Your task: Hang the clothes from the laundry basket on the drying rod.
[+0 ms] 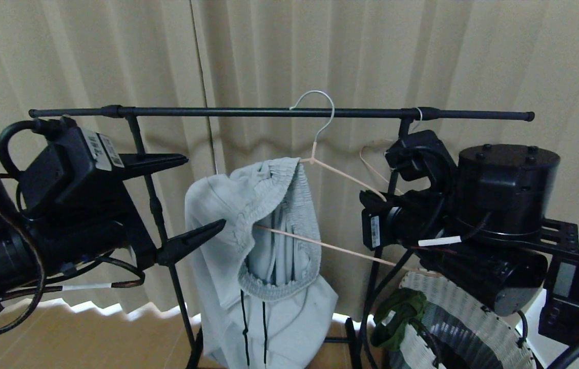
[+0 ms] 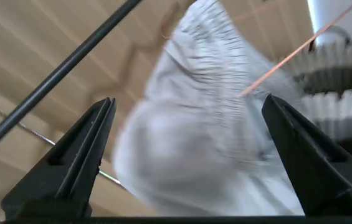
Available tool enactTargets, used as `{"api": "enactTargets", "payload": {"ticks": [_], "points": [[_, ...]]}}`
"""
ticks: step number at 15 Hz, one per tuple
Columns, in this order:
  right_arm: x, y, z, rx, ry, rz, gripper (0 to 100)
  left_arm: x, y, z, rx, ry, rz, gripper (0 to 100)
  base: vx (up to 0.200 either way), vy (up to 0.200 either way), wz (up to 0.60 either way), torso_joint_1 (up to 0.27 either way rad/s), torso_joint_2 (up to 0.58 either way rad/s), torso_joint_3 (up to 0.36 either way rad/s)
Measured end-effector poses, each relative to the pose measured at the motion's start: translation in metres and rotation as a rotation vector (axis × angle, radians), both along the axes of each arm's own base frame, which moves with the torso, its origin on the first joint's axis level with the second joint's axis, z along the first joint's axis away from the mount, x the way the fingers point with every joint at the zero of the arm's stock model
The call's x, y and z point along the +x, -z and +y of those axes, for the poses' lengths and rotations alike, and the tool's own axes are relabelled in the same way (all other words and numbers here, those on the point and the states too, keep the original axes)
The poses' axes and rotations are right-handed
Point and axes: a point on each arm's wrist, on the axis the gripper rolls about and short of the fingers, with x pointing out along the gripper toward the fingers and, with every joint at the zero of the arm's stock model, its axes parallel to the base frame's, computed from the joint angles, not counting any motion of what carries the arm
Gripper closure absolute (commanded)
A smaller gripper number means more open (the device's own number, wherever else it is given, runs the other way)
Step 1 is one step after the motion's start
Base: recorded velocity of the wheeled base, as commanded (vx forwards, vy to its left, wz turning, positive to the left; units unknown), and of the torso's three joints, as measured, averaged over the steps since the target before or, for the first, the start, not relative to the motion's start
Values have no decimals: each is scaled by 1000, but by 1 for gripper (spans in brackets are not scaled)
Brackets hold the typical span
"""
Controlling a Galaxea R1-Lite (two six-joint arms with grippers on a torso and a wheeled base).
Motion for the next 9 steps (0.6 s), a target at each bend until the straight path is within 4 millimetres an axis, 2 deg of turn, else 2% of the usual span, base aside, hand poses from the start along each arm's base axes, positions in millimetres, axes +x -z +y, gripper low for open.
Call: {"api": "enactTargets", "payload": {"ticks": [4,9], "points": [[-12,6,-4,-15,-59,-58,100,16,5,-8,27,79,6,0,0,0,0,0,0,0],[-20,7,0,-14,-114,-81,100,33,8,-15,29,94,23,0,0,0,0,0,0,0]]}}
